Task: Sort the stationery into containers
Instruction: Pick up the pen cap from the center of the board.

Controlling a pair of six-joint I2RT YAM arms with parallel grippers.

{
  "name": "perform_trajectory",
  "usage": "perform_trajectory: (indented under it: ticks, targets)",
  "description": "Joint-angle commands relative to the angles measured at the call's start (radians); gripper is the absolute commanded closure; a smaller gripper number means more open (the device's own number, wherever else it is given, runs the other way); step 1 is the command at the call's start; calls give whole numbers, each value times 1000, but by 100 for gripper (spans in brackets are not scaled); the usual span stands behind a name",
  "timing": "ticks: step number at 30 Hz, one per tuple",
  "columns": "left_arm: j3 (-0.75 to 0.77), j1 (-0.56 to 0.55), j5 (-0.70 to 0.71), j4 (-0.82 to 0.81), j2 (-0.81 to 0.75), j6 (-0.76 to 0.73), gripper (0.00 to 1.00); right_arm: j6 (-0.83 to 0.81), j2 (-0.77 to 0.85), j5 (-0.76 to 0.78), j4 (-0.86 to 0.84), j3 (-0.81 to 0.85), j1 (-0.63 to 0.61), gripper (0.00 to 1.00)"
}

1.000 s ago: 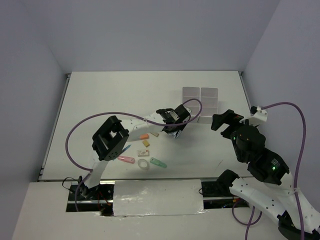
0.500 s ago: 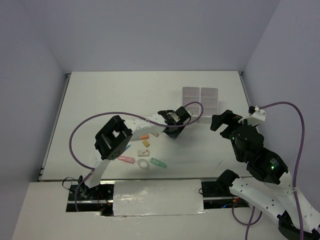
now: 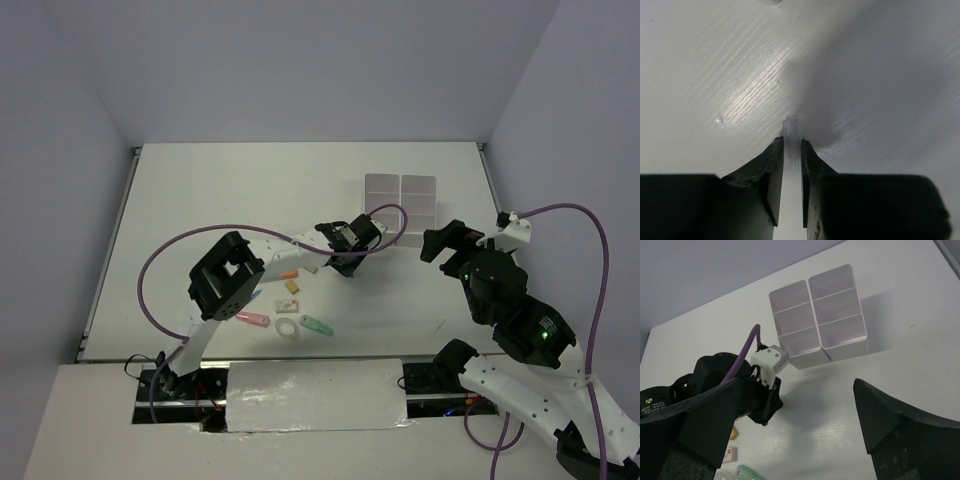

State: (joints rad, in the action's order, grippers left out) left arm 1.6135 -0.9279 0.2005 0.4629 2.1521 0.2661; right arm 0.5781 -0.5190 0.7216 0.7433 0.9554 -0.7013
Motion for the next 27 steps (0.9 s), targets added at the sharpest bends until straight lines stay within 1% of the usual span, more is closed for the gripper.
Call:
perform_trajectory:
  ticks: [1, 3, 6, 8, 14, 17, 19, 20, 21, 22, 23, 24, 25, 26, 27]
  targets:
    - [-41, 1, -21, 54, 11, 5, 79, -11, -4, 4, -25, -7, 3, 0]
    - [-43, 1, -19, 56, 0, 8, 88, -11, -7, 4, -28, -10, 3, 0]
    - [-47, 3, -13, 46, -52, 24, 97, -9, -12, 1, -33, -17, 3, 0]
    - [-47, 15, -12, 42, -80, 38, 100, -1, -10, -5, -38, -21, 3, 0]
    - [-90, 64, 13, -13, -268, 96, 100, -12, -1, -39, -65, -33, 3, 0]
    - [-118, 101, 57, -27, -420, 155, 100, -18, -19, -65, -78, -32, 3, 0]
    - [-144, 156, 89, -21, -490, 192, 100, -14, -39, -135, -122, -40, 3, 0]
    - [-167, 181, 124, -6, -571, 237, 100, -6, -53, -171, -145, -55, 3, 1]
    - [-179, 237, 155, 9, -618, 261, 100, 14, -94, -265, -201, -64, 3, 2]
    - [-191, 266, 195, 31, -662, 295, 100, 26, -125, -325, -234, -84, 3, 4]
    - [-219, 291, 280, 75, -763, 353, 100, 55, -166, -387, -270, -93, -1, 7]
    - [-233, 329, 318, 97, -817, 375, 100, 71, -273, -486, -339, -98, -7, 9]
    - [-245, 349, 345, 115, -916, 401, 100, 86, -332, -502, -364, -87, -59, 10]
    - [-263, 357, 376, 150, -960, 404, 100, 97, -399, -487, -386, -69, -105, 10]
    - [-265, 379, 395, 178, -1000, 404, 100, 110, -538, -450, -397, -40, -150, 10]
